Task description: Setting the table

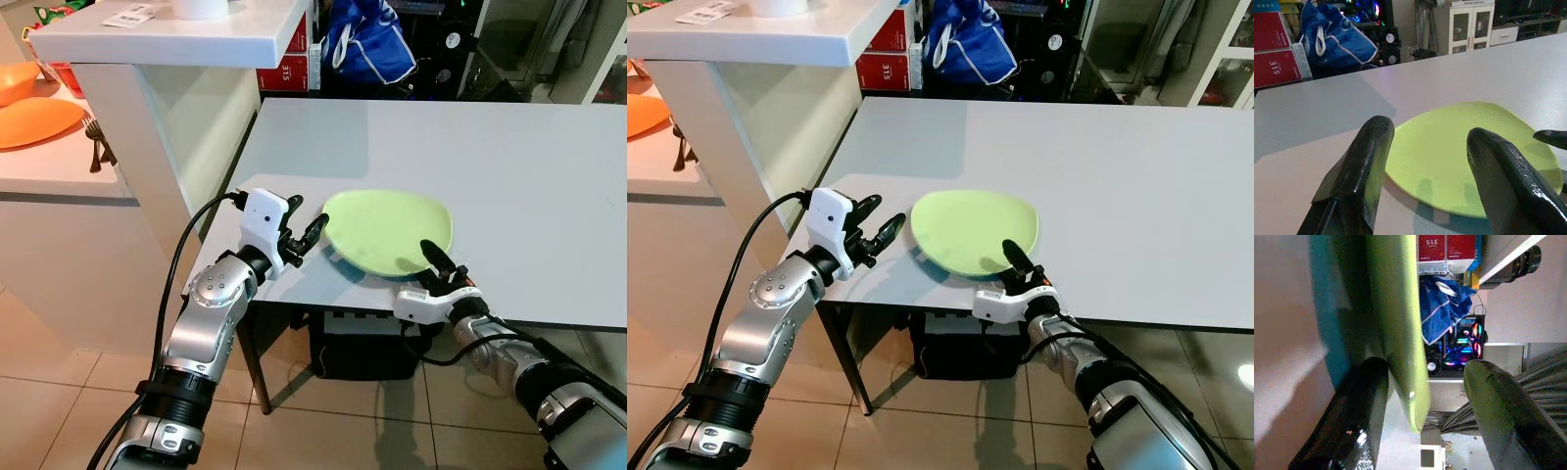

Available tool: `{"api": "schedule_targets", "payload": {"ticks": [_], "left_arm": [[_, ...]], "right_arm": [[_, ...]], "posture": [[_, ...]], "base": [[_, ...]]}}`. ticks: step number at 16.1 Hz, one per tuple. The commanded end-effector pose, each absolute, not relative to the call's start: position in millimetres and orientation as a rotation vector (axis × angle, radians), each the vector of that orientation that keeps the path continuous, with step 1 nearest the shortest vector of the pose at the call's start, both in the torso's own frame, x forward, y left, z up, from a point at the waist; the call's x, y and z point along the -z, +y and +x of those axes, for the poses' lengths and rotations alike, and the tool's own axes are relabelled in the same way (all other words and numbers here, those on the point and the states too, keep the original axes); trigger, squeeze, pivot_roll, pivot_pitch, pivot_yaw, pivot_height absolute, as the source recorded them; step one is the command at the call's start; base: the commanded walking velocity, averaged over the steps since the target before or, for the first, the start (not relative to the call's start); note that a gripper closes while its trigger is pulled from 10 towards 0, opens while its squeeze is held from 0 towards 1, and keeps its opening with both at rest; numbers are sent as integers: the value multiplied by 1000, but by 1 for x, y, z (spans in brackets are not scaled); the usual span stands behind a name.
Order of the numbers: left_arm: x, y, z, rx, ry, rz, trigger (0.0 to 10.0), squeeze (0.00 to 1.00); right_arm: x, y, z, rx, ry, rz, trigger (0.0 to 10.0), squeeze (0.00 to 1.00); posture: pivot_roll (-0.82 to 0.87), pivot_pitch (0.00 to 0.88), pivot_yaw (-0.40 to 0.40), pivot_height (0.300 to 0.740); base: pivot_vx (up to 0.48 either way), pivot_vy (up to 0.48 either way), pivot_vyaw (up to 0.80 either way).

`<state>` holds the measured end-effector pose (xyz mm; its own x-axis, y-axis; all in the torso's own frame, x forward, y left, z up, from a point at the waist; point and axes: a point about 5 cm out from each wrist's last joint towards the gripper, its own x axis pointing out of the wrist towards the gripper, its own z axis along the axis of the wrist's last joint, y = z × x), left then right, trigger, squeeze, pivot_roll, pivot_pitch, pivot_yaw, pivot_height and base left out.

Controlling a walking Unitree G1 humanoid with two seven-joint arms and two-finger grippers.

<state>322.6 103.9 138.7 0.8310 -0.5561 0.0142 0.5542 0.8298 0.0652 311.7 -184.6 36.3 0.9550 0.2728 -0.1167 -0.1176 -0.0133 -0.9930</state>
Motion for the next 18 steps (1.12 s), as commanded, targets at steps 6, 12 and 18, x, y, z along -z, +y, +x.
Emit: {"api": "schedule_targets", "payload": {"ticks": [6,12,18], "left_arm": [[-143,106,322,585,-44,68,10000,0],[-141,105,320,584,-36,65,10000,0],[-140,102,318,574,-39,49,10000,0]], "right_arm": [[20,-207,259,-520,167,-1634,10000,1000],[46,-230,219,-605,360,-1615,10000,0],[51,-245,207,-413,577,-1281,10000,0]], "posture": [[1,24,96,740],[-8,41,89,740],[-23,63,57,740]], "base": [[0,0,0],[0,0,0],[0,0,0]]}}
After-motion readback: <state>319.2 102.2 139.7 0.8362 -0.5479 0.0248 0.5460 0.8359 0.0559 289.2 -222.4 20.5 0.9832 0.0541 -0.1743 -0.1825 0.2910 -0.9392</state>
